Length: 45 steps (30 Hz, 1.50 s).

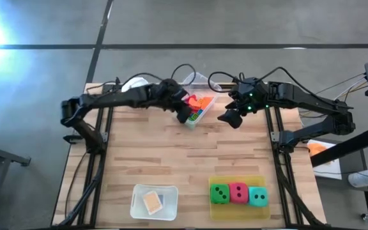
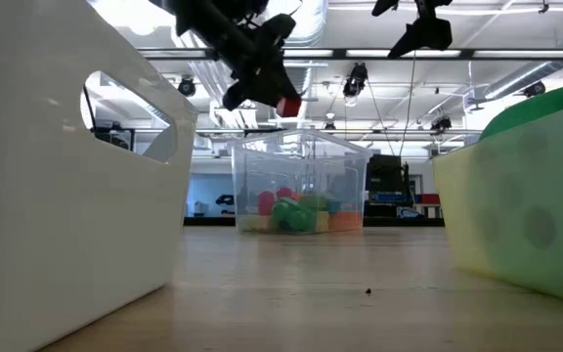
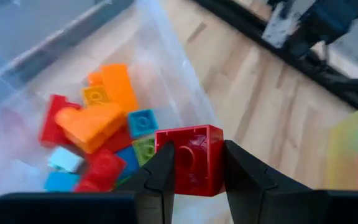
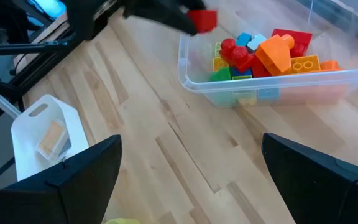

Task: Pick & Place Toys
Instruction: Put the red game piece into the transparent bin

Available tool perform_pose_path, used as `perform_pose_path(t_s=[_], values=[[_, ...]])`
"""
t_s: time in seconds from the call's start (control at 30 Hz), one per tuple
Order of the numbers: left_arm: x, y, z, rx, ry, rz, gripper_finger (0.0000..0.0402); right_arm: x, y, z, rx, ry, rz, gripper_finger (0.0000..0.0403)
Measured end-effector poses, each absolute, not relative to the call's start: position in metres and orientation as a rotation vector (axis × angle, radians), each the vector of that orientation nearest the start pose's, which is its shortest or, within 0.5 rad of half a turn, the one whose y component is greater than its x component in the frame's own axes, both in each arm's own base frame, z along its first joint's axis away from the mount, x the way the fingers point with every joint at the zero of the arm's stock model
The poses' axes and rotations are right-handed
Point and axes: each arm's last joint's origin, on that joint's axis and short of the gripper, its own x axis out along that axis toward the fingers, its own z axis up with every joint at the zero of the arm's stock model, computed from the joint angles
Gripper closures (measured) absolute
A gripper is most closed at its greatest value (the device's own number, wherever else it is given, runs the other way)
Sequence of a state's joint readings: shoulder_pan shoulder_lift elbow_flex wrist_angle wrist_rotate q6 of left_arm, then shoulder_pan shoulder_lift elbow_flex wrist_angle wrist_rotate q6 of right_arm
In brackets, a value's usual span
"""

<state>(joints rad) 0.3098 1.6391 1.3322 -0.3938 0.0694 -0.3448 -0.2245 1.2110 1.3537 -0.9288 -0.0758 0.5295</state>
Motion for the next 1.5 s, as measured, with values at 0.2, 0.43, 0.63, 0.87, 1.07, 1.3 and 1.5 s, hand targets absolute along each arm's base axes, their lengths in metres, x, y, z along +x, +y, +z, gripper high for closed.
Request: perform_pose_path(t_s=[0.2,0.43,0.63,0.87,1.07,1.3,1.5], values=[[0.369,0.13,0.292,-0.419,0.79,0.367,0.0302,0.224,-0.049,0.376,0.639,0.724,-0.354,0.0023],[0.384,0.144,0.267,-0.421,0.905,0.378,0.0302,0.224,-0.049,0.376,0.64,0.726,-0.354,0.0023],[0.388,0.149,0.254,-0.435,0.931,0.379,0.0302,0.224,-0.049,0.374,0.657,0.73,-0.363,0.0023],[0.389,0.148,0.249,-0.457,0.95,0.349,0.0302,0.225,-0.049,0.368,0.666,0.749,-0.371,0.0023],[0.384,0.143,0.243,-0.478,1.02,0.333,0.0302,0.225,-0.049,0.366,0.666,0.753,-0.372,0.0023],[0.379,0.125,0.241,-0.463,1.133,0.268,0.0302,0.225,-0.049,0.366,0.666,0.751,-0.372,0.0023],[0.374,0.113,0.242,-0.463,1.206,0.216,0.0302,0.225,-0.049,0.366,0.666,0.751,-0.372,0.0023]])
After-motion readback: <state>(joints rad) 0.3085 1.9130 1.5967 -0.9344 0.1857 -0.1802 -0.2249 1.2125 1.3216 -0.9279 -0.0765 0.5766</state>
